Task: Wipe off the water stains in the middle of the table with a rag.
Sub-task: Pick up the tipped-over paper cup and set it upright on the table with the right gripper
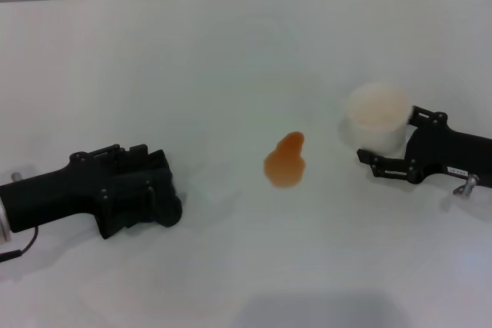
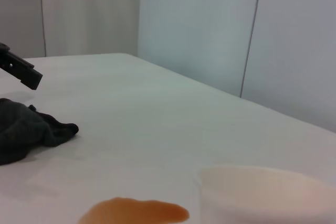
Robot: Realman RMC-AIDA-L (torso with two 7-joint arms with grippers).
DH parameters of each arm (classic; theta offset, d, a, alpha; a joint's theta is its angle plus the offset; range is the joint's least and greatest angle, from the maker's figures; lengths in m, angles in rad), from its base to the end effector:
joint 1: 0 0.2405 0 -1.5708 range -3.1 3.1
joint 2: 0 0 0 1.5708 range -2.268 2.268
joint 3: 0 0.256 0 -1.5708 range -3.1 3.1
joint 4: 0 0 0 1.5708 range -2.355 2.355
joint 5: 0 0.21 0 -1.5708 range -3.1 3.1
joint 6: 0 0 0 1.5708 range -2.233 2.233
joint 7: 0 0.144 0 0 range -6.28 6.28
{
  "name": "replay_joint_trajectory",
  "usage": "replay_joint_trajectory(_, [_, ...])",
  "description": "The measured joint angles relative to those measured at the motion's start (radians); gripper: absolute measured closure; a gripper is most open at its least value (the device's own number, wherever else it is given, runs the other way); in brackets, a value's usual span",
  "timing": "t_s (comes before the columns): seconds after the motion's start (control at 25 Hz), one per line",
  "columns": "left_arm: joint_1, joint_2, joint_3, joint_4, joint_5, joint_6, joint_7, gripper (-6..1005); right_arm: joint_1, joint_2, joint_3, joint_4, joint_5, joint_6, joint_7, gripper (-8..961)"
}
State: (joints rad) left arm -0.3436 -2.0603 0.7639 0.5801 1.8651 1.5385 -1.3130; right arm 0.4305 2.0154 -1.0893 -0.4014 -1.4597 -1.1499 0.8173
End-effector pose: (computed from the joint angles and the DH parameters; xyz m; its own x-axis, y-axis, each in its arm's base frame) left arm -0.3124 0.2782 -0.0064 0.7012 0.4349 0.5650 0.5965 -0.7919 -0.1307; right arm 0.3155 0.3270 -0.0286 0.9055 -0.1251 -0.4055 -0.3345 -0.7985 -0.5005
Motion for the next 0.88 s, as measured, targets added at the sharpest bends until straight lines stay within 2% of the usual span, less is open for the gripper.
replay_joint_trajectory(0.32, [0.005,-0.001,0.0,-0.001,0.0,0.0,0.0,258,-0.013,-0.003,-0.047,-0.057,-0.02,0.007,0.074,110])
replay_joint_trajectory(0.6, [0.008,-0.001,0.0,-0.002,0.0,0.0,0.0,259,-0.018,-0.003,-0.057,-0.104,-0.09,0.008,0.153,111])
replay_joint_trajectory(0.88, [0.01,0.0,0.0,-0.002,0.0,-0.001,0.0,259,-0.069,-0.009,-0.087,-0.221,-0.131,0.01,0.233,112])
